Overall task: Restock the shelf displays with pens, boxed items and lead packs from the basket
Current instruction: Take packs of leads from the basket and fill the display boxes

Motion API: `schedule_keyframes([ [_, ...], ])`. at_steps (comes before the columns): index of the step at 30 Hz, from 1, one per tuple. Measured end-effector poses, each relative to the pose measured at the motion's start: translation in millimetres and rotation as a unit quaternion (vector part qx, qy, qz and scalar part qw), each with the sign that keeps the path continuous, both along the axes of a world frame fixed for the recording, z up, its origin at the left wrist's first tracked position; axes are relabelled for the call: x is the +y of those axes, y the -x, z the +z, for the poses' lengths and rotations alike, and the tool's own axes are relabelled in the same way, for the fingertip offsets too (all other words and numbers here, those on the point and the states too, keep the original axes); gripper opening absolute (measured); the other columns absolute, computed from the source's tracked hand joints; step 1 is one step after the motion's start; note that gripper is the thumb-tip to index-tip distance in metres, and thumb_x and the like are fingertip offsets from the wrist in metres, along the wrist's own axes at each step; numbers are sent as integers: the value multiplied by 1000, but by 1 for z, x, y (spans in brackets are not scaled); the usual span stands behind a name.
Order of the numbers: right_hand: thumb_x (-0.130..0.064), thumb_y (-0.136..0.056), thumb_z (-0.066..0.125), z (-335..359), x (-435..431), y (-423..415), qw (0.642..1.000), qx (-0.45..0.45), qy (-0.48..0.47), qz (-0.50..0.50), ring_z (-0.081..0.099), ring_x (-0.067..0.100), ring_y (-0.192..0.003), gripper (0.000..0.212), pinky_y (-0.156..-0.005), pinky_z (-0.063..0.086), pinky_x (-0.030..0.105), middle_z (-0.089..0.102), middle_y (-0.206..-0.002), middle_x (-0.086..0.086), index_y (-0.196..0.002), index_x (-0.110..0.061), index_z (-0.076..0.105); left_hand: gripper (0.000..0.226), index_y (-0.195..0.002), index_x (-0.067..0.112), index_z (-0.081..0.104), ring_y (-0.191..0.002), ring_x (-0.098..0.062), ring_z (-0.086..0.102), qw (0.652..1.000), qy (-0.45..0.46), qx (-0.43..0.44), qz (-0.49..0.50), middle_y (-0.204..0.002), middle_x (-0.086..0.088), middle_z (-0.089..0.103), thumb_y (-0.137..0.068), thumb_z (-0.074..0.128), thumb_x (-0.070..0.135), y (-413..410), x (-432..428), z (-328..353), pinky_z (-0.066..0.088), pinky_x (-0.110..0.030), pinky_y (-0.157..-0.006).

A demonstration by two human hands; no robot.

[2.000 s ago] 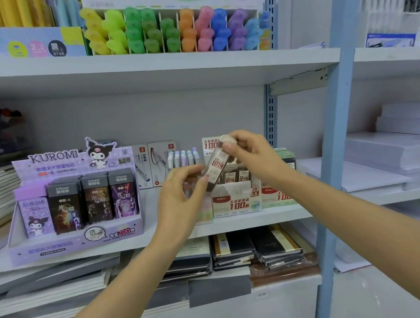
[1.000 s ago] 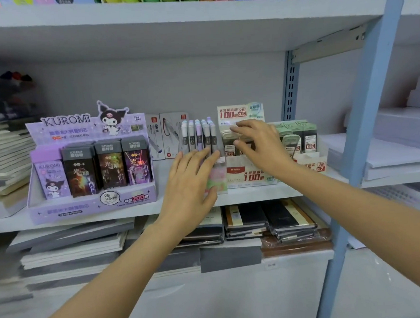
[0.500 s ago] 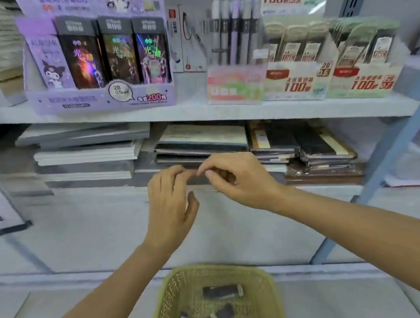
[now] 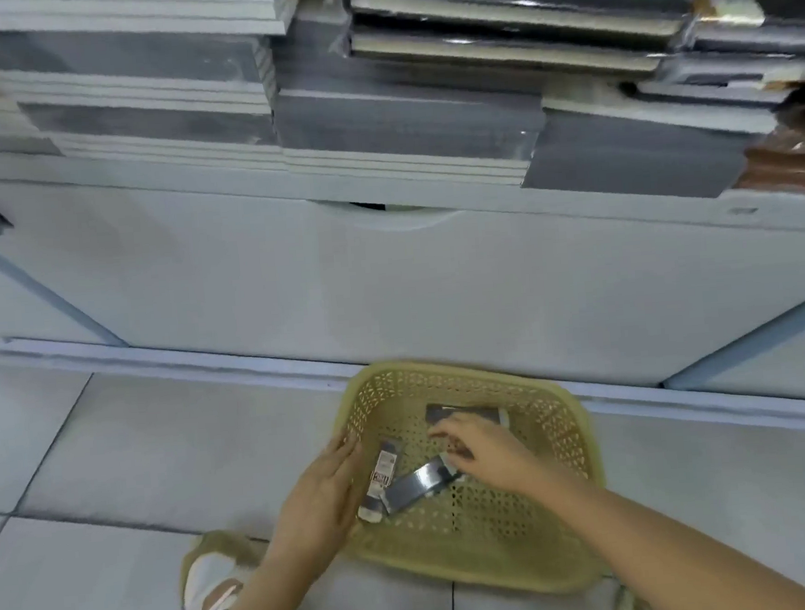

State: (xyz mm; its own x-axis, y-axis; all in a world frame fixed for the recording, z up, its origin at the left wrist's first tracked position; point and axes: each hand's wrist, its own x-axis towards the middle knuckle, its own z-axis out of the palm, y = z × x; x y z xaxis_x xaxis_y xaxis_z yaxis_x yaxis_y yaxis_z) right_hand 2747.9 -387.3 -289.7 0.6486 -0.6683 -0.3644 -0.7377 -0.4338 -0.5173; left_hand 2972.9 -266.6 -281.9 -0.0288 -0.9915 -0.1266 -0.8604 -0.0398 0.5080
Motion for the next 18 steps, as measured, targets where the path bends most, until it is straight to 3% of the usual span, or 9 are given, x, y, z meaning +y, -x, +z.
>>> schedule_keyframes([
  [3, -22, -90, 65, -40, 16, 8, 998, 58, 24, 27, 38, 21, -133, 55, -105, 34, 31, 42, -143, 0, -141, -23, 44, 47, -125, -2, 62, -125, -42, 52, 997, 44, -49, -31, -130, -18, 62, -78, 65, -6, 3, -1, -7, 42, -57, -99],
  [5, -22, -88, 66, -55, 23, 10, 994, 69, 70, 40, 37, 21, -130, 52, -102, 35, 31, 41, -139, -1, -137, -23, 46, 42, -122, 1, 64, -122, -40, 56, 993, 84, -73, -32, -126, -16, 64, -83, 52, 6, 5, -1, -9, 45, -48, -101],
  [7, -24, -89, 63, -62, 24, 12, 991, 72, 97, 59, 40, 22, -125, 43, -96, 36, 31, 42, -134, 0, -129, -22, 49, 45, -126, 6, 62, -128, -36, 51, 991, 93, -88, -32, -131, -13, 62, -85, 44, 13, 5, 1, -14, 29, -44, -110],
  [11, -29, -93, 60, -66, 17, 17, 990, 32, 106, 84, 47, 24, -118, 39, -95, 38, 34, 51, -126, 4, -130, -17, 55, 49, -127, 11, 64, -133, -36, 46, 989, 77, -120, -26, -132, -12, 60, -79, 72, 4, 10, 0, -23, 24, -48, -112],
  [15, -28, -102, 45, -64, 15, 21, 989, 37, 109, 97, 50, 27, -115, 34, -94, 40, 36, 54, -124, 8, -129, -11, 54, 37, -116, 10, 69, -123, -35, 55, 985, 110, -123, -48, -125, -11, 64, -86, 47, 15, 22, -10, -23, 28, -48, -111],
  [18, -17, -100, 49, -57, 11, 24, 991, 20, 84, 103, 52, 24, -102, 24, -77, 40, 29, 53, -120, 8, -122, -10, 55, 35, -121, 7, 66, -120, -34, 57, 990, 85, -80, -80, -124, -10, 65, -87, 57, 14, 35, -21, -21, 42, -46, -105],
])
